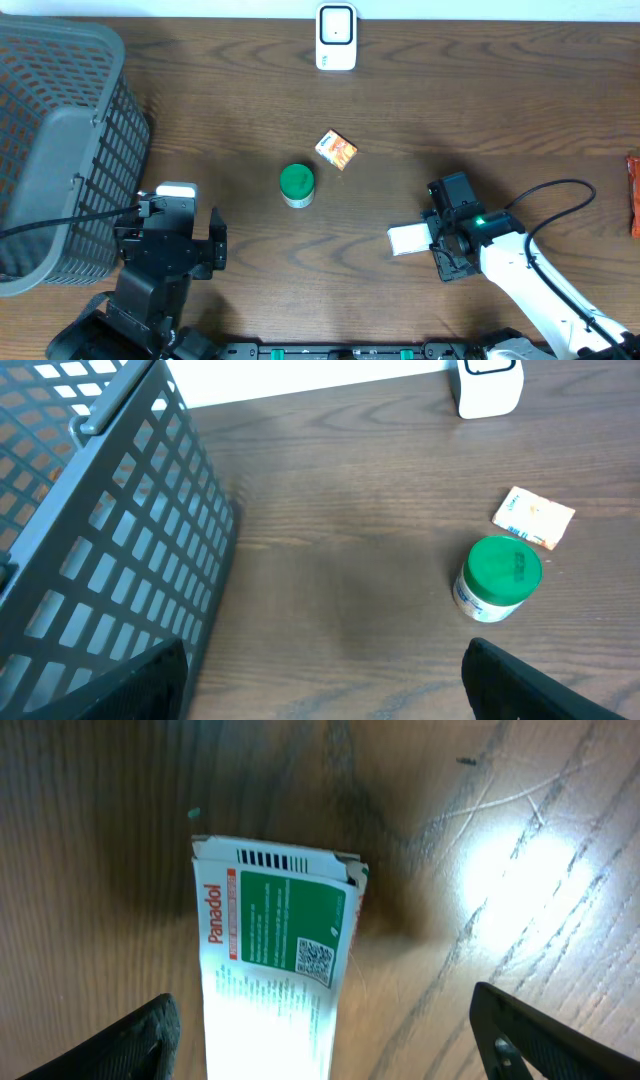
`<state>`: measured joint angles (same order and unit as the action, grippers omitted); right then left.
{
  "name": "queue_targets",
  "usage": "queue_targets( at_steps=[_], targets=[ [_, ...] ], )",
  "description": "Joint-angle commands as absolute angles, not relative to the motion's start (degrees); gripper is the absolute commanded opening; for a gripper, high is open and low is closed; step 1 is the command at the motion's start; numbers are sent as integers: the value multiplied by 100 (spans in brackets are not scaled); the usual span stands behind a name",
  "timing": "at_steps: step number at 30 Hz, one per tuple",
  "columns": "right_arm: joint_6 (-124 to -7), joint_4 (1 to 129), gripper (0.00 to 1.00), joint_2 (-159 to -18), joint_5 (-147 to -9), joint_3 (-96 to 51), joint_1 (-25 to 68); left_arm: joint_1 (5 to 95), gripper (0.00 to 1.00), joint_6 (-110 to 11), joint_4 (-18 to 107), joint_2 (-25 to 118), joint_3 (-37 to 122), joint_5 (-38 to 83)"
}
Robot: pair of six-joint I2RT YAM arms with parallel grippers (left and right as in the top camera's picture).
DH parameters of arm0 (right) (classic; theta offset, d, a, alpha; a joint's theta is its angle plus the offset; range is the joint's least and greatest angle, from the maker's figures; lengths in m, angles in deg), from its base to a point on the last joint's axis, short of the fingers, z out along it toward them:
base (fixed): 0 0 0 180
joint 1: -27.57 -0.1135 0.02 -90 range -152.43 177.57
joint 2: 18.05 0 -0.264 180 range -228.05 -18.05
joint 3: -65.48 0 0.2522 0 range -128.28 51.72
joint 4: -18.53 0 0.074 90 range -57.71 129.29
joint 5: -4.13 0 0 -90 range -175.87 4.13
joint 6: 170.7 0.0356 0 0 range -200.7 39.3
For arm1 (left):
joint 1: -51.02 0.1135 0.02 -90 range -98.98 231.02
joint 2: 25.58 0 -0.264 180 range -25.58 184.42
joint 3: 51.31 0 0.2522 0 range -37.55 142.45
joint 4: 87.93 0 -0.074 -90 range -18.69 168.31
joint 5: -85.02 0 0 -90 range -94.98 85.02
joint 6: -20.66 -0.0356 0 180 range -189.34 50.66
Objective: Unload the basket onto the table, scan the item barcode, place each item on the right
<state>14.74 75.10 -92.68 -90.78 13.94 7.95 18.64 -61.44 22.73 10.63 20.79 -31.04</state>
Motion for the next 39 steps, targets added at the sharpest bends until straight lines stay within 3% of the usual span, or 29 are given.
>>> queue_targets(
  at_steps=[1, 16, 20, 25, 31, 39],
  targets=[
    [1441, 7490, 91, -9331, -9316, 1422, 843, 1846, 88, -6109, 2260, 1039, 2066, -3159],
    [1465, 6826, 94, -10315, -9183, 1422, 852, 1846, 88, -6109, 2260, 1039, 2066, -3159],
    [1461, 6845, 84, -10522, -8982, 1422, 852, 1846, 88, -6109, 2260, 1039, 2066, -3159],
    [1342, 6847, 57, -10601, -8831, 1422, 850, 1846, 88, -6109, 2260, 1039, 2066, -3159],
    [1332, 6854, 44, -10601, -8833, 1422, 852, 1846, 88, -6109, 2263, 1039, 2066, -3159],
    [1179, 6959, 36, -10601, -8737, 1422, 850, 1846, 88, -6109, 2260, 1039, 2066, -3159]
  ],
)
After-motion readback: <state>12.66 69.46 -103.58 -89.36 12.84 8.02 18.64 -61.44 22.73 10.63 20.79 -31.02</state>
